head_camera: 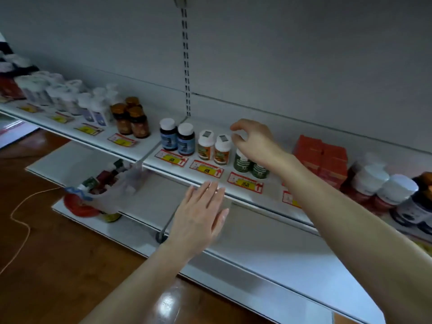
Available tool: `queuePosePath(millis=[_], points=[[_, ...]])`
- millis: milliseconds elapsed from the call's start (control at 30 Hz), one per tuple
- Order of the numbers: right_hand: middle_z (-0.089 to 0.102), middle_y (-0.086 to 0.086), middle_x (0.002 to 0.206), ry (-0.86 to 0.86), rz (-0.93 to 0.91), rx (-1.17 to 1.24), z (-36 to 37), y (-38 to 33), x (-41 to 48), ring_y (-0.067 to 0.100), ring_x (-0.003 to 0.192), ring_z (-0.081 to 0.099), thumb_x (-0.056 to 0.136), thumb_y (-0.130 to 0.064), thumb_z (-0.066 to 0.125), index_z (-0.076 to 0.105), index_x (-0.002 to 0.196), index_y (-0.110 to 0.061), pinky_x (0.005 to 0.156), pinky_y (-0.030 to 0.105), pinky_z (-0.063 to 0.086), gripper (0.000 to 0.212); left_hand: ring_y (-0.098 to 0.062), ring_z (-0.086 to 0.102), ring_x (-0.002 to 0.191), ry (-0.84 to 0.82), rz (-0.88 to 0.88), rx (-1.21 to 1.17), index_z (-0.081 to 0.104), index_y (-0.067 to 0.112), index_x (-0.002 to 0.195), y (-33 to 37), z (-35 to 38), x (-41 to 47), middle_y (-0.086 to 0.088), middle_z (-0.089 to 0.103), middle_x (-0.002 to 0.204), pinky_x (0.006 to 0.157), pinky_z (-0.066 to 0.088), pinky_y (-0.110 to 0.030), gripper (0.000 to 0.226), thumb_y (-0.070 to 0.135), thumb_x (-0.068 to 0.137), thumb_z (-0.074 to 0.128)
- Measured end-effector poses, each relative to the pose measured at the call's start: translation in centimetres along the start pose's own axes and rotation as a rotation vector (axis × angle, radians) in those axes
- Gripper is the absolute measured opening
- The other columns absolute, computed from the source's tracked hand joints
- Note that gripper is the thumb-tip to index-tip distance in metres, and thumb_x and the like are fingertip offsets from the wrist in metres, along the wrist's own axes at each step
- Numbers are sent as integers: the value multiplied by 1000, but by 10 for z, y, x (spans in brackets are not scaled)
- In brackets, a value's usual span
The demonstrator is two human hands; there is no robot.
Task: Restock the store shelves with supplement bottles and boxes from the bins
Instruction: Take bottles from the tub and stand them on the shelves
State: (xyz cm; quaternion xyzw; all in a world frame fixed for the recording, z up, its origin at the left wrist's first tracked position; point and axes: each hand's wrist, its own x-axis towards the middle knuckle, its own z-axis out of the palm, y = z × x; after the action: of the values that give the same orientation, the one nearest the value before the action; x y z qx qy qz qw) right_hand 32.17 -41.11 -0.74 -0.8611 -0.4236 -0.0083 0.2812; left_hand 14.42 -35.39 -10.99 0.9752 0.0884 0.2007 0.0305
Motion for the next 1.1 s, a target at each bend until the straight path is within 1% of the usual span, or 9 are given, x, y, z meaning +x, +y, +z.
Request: queuePosePath(millis=[67, 133, 267, 433, 533, 667, 767, 833, 1100], points=[[56, 8, 129, -11, -28, 6, 23, -37, 6, 23, 121, 49, 93, -16, 48, 56, 122, -10, 93, 24, 35, 32, -26, 58, 114, 0, -41, 25, 64, 6, 116, -32, -15, -20, -12, 64, 119, 97, 42, -49, 56, 39, 98, 22], [57, 10, 128, -22, -47, 10, 47, -75, 13, 24, 120, 50, 92, -14, 48, 57, 122, -10, 92, 28, 39, 32, -26, 60, 112, 25, -79, 40, 65, 5, 114, -66, -29, -42, -12, 65, 116, 94, 44, -50, 52, 39, 95, 29], [59, 11, 125, -90, -151, 25, 101, -150, 24, 25, 118, 52, 91, -11, 50, 58, 121, -7, 91, 26, 37, 32, -26, 60, 111, 48, -164, 53, 65, 5, 113, -134, -57, -91, -12, 66, 115, 94, 45, -49, 50, 37, 93, 34], [59, 11, 126, -162, -276, 42, 162, -233, 35, 25, 120, 50, 91, -11, 50, 58, 120, -6, 95, 25, 34, 31, -22, 58, 115, 15, -307, 91, 64, 8, 117, -206, -82, -150, -8, 64, 119, 101, 38, -42, 48, 38, 91, 36], [58, 8, 128, -211, -326, 40, 195, -268, 48, 22, 122, 49, 92, -14, 50, 57, 122, -8, 97, 26, 33, 32, -19, 58, 114, -5, -397, 146, 64, 12, 117, -240, -91, -175, -5, 65, 118, 102, 33, -38, 48, 40, 91, 35], [56, 7, 128, -294, -365, 57, 243, -303, 73, 23, 118, 52, 92, -16, 50, 56, 123, -9, 95, 27, 36, 32, -19, 59, 114, -49, -505, 151, 63, 15, 118, -282, -91, -197, -4, 65, 118, 101, 32, -39, 54, 42, 97, 22], [56, 7, 129, -342, -390, 59, 283, -319, 97, 21, 121, 50, 91, -15, 51, 55, 124, -10, 99, 27, 36, 33, -19, 61, 111, -59, -560, 153, 64, 16, 117, -316, -84, -202, -3, 66, 117, 100, 33, -40, 55, 43, 97, 21], [56, 7, 130, -376, -386, 57, 311, -326, 117, 21, 121, 49, 91, -16, 51, 54, 125, -10, 98, 26, 36, 34, -18, 62, 109, -77, -590, 169, 65, 17, 115, -342, -77, -200, -2, 67, 114, 99, 33, -40, 60, 44, 98, 15], [52, 10, 135, -511, -249, 51, 417, -329, 208, 22, 125, 47, 92, -12, 49, 47, 132, -8, 101, 26, 34, 40, -18, 63, 106, -184, -667, 109, 67, 18, 113, -469, -42, -164, -2, 68, 112, 97, 34, -40, 69, 47, 98, 6]])
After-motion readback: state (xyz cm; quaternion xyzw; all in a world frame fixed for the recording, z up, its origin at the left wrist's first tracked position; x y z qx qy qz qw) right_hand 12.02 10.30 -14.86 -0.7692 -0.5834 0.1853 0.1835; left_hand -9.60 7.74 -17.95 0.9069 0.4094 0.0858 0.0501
